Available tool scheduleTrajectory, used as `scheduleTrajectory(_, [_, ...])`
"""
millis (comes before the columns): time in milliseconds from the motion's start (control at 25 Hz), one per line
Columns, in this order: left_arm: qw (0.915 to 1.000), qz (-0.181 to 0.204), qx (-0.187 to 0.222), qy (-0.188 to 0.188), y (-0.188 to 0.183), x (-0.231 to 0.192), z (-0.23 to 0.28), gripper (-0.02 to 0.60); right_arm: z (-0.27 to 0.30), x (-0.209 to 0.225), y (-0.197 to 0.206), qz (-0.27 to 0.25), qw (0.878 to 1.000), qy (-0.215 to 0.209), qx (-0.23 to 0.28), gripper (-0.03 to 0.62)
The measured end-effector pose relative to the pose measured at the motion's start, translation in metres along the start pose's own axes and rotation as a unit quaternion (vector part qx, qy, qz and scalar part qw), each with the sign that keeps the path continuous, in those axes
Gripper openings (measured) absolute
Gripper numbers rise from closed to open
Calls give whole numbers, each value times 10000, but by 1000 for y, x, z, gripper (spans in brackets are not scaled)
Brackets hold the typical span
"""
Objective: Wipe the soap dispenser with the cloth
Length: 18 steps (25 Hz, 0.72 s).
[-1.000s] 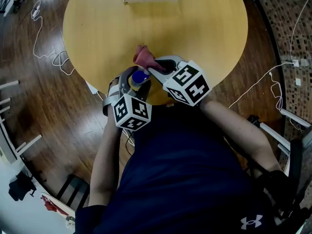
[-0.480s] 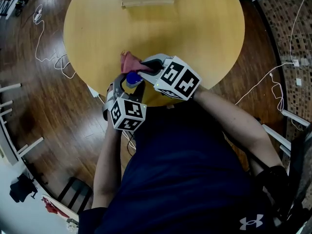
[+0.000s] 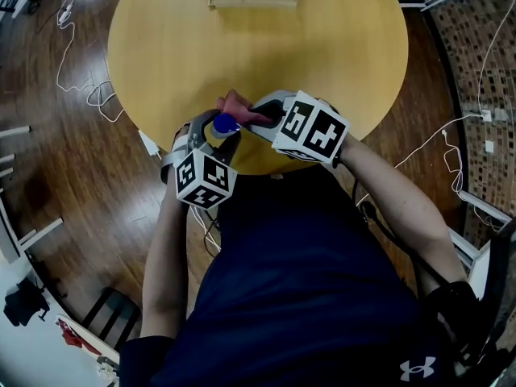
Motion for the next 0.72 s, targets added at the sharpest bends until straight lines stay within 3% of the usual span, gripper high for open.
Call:
scheduleTrajectory(200, [9968, 794, 30, 87, -2, 3, -1, 255, -3, 24, -20, -59, 9983, 551, -164, 74])
scheduleTrajectory(400, [9950, 918, 60, 389, -6, -1, 2, 256, -3, 8, -23, -766, 9956, 72, -531, 74])
scheduleTrajectory(560, [9935, 1049, 98, 426, -9, -3, 1, 256, -10, -7, -15, -1477, 9861, -260, -715, 73])
scheduleTrajectory(640, [9932, 1071, 111, 448, -9, -3, 2, 256, -11, -5, -16, -1775, 9795, -330, -897, 72])
scheduleTrajectory(720, [9925, 1115, 149, 468, -8, -3, 3, 256, -8, 1, -20, -1830, 9770, -130, -1088, 72])
Point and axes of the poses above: the fingertips, and each gripper's own axes: z forward along the fingers, x to its right, y out of its underside, the point moved 7 cm from there along -z, backward along the fingers, and after that the axes turned 14 degrees about -x, right-handed, at the moved point
